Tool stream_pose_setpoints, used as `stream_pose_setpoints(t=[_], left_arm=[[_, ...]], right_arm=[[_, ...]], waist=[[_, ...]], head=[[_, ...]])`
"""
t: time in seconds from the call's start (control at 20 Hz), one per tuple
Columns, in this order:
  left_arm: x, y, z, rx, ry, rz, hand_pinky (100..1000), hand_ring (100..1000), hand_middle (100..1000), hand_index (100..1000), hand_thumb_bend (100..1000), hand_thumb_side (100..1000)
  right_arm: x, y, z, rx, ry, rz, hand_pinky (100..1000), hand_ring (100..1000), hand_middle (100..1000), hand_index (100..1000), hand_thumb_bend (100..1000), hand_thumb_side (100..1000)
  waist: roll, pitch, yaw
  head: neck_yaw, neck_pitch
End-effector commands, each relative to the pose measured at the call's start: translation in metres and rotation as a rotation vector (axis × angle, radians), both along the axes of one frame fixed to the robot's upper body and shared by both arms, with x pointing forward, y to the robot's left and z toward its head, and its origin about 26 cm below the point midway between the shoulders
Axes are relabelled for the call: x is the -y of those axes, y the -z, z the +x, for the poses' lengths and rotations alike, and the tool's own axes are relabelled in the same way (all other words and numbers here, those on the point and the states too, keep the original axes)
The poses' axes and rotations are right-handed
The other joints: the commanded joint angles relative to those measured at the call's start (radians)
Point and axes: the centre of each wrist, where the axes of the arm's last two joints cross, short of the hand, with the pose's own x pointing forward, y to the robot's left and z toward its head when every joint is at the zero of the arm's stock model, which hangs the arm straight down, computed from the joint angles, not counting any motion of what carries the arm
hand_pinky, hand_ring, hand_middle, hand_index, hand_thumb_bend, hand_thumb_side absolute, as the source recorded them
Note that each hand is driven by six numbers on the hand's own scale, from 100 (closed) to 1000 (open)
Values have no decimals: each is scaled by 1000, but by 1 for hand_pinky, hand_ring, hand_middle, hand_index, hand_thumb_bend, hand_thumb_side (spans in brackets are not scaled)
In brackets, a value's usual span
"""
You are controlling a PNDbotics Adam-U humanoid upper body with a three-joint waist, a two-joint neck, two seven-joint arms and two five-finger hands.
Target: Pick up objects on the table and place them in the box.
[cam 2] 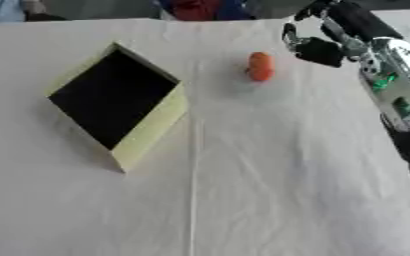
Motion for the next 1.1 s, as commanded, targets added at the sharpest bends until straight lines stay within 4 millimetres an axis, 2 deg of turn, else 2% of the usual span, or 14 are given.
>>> stream_pose_setpoints(t=[0.05,0.15,0.4,0.75,1.1], left_arm=[[-1,-7,-3,20,-4,25,616,701,724,770,100,583],[-1,-7,-3,19,-4,26,617,701,724,770,100,587],[-1,-6,-3,16,-4,26,617,700,724,770,100,588],[-1,-6,-3,16,-3,24,617,700,724,770,100,589],[0,-6,-3,18,2,23,617,699,722,770,100,590]], right_arm=[[-7,-13,0,-3,-9,-33,870,908,826,897,100,685],[-13,-16,-1,-41,-25,-70,879,920,844,917,100,473],[-27,-26,-5,-84,-50,-184,903,921,875,963,100,114],[-44,-32,-5,-140,-55,-302,922,923,888,997,100,100],[-59,-34,6,-176,-39,-400,944,924,886,1000,100,100]], waist=[[0,-22,1],[1,-22,1],[1,-21,3],[1,-20,6],[0,-15,12]], head=[[-2,-7],[-3,-7],[-3,-5],[-7,-4],[-11,-1]])
